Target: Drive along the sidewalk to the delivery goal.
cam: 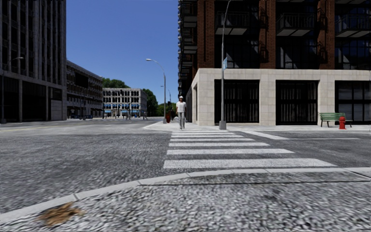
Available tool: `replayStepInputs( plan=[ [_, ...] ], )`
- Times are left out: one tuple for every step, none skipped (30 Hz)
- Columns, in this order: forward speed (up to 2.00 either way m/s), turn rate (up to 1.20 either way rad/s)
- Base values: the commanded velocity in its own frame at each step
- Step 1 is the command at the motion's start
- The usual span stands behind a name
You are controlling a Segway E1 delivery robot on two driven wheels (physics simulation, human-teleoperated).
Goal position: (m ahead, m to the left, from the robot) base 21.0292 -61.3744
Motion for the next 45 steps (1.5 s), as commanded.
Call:
replayStepInputs(
  plan=[
    [2.0,-0.41],
    [2.0,-0.41],
    [2.0,-0.41],
    [2.0,-0.41],
    [2.0,-0.41],
    [2.0,-0.42],
    [2.0,-0.42],
    [2.0,-0.42],
    [2.0,-0.42],
    [2.0,-0.42],
    [2.0,-0.43],
    [2.0,-0.43],
    [2.0,-0.43],
    [2.0,-0.43],
    [2.0,-0.43],
    [2.0,-0.43],
    [2.0,-0.43],
    [2.0,-0.43],
    [2.0,-0.43],
    [2.0,-0.43],
    [2.0,-0.43],
    [2.0,-0.43],
    [2.0,-0.43],
    [1.98,-0.43],
    [1.79,-0.43],
    [1.62,-0.43],
    [1.56,-0.43],
    [1.54,-0.43],
    [1.54,-0.43],
    [1.54,-0.43],
    [1.54,-0.43],
    [1.54,-0.43],
    [1.55,-0.43],
    [1.55,-0.43],
    [1.56,-0.43],
    [1.56,-0.43],
    [1.57,-0.43],
    [1.57,-0.43],
    [1.57,-0.43],
    [1.58,-0.34],
    [1.7,0.0],
    [1.78,0.0],
    [1.8,0.0],
    [1.8,0.0],
    [1.8,0.04]
  ],
)
